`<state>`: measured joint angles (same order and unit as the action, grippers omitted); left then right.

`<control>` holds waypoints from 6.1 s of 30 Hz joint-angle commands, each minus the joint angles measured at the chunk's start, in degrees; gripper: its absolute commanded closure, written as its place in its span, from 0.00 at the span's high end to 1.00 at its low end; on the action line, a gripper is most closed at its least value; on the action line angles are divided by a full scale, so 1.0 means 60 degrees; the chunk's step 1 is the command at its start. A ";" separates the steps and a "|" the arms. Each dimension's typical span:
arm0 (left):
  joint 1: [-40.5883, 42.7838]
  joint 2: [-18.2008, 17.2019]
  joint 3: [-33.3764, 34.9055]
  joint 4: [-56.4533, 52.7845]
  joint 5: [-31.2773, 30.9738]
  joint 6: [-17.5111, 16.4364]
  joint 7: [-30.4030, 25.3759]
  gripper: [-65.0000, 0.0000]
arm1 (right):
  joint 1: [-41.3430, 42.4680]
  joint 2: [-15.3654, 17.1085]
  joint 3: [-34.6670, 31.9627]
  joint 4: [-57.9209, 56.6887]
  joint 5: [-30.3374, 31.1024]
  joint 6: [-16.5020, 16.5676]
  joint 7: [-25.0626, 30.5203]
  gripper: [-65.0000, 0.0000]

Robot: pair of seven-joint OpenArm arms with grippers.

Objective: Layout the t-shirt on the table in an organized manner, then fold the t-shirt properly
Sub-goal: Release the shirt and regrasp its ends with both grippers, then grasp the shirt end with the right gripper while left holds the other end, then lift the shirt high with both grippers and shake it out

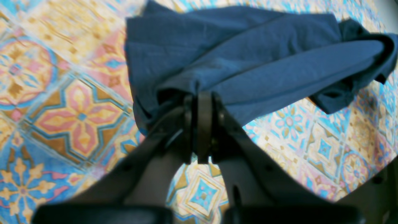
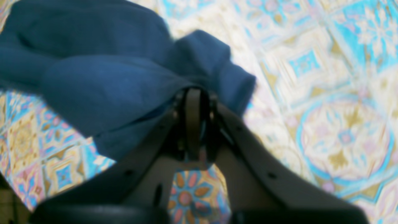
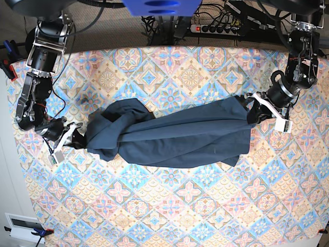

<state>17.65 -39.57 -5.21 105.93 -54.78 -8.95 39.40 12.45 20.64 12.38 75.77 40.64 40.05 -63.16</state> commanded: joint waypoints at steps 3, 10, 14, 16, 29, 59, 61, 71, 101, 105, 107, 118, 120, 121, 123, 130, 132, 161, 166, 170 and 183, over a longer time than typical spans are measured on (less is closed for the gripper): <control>-0.0106 -0.0211 -0.0120 0.0140 0.0068 0.0049 -0.0288 0.00 | 0.0248 0.0200 0.0083 -0.0005 0.0105 -0.0009 0.0819 0.04; -0.0121 -0.0284 -0.0179 0.0125 0.0010 0.0092 0.1236 0.16 | 0.0204 0.0200 0.0098 -0.0005 0.0164 -0.0009 0.1434 0.18; -0.0136 -0.0225 -0.0193 0.0125 0.0025 0.0107 0.2628 0.54 | 0.0174 0.0200 0.0098 -0.0005 0.0179 -0.0009 0.1405 0.18; -0.0062 -0.0225 -0.0193 0.0096 0.0010 0.0107 0.2804 0.68 | 0.0160 0.0215 0.0098 0.0010 0.0179 -0.0009 0.1390 0.18; 0.1798 0.0083 -0.0164 0.0081 0.0054 0.0049 0.2774 0.77 | -0.1862 0.0274 0.0098 0.2002 0.0472 -0.0009 0.1376 0.18; -0.0839 0.2559 -0.2333 -0.0431 -0.1602 -0.0743 0.2833 0.00 | -0.2463 0.0611 0.0508 0.3218 0.0472 -0.0009 0.0350 0.19; -0.0868 0.2383 -0.2567 -0.0710 -0.1895 -0.0743 0.2833 0.00 | -0.2448 0.0611 0.0229 0.3541 0.0472 -0.0009 0.0394 0.20; -0.0824 0.2148 -0.2802 -0.0856 -0.2027 -0.0743 0.2833 0.00 | -0.2448 0.0611 -0.1338 0.4127 0.0472 -0.0009 0.0394 0.34; -0.0810 0.2178 -0.2772 -0.0871 -0.2012 -0.0743 0.2833 0.00 | -0.3269 0.0215 -0.2130 0.5841 -0.3719 -0.0009 0.3193 0.31; -0.0810 0.2178 -0.2772 -0.0871 -0.2012 -0.0743 0.2833 0.00 | -0.3269 0.0215 -0.2261 0.5841 -0.3719 -0.0009 0.3207 0.31; -0.0810 0.2178 -0.2772 -0.0871 -0.2012 -0.0743 0.2833 0.00 | -0.3225 0.0215 -0.2525 0.5826 -0.3748 -0.0009 0.3222 0.31; -0.0810 0.2163 -0.2787 -0.0871 -0.2012 -0.0743 0.2833 0.00 | -0.3195 0.0200 -0.3023 0.5768 -0.4437 -0.0009 0.3222 0.31; -0.0810 0.2163 -0.2787 -0.0871 -0.2027 -0.0743 0.2833 0.00 | -0.3195 0.0200 -0.3023 0.5592 -0.4437 -0.0009 0.3222 0.31; -0.0810 0.2163 -0.2787 -0.0871 -0.2027 -0.0743 0.2833 0.00 | -0.3195 0.0200 -0.3023 0.5475 -0.4437 -0.0009 0.3222 0.31; -0.0810 0.2163 -0.2787 -0.0871 -0.2027 -0.0743 0.2833 0.00 | -0.3195 0.0200 -0.3023 0.5270 -0.4437 -0.0009 0.3237 0.31; -0.0810 0.2178 -0.2787 -0.0871 -0.2041 -0.0743 0.2833 0.00 | -0.3181 0.0200 -0.3023 0.5138 -0.4437 -0.0009 0.3383 0.31; -0.0810 0.2178 -0.2787 -0.0871 -0.2041 -0.0743 0.2833 0.00 | -0.3181 0.0200 -0.3067 0.5138 -0.4437 -0.0009 0.3574 0.31; -0.1279 0.2134 -0.4106 -0.0256 -0.2481 -0.0757 0.2818 0.00 | -0.2038 -0.0239 -0.0225 0.5709 -0.1389 -0.0009 0.2944 0.01; -0.2348 0.1548 -0.4091 -0.0534 -0.3301 -0.0757 0.2833 0.00 | -0.0309 0.0039 0.1182 0.5694 0.0779 -0.0009 0.1229 0.01; -0.3286 0.1181 -0.4076 -0.1355 -0.3785 -0.0757 0.3097 0.00 | 0.0878 0.0347 0.1445 0.5621 0.1014 -0.0009 0.0760 0.01; -0.8722 0.0507 -0.1761 -0.5736 -0.4342 -0.0757 0.3580 0.00 | 0.5273 0.1299 -0.0049 0.1358 0.1058 -0.0009 0.0775 0.01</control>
<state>-32.71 -35.09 -15.20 70.30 -79.42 -13.02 62.61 42.41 27.44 11.77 82.87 46.04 40.29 -60.40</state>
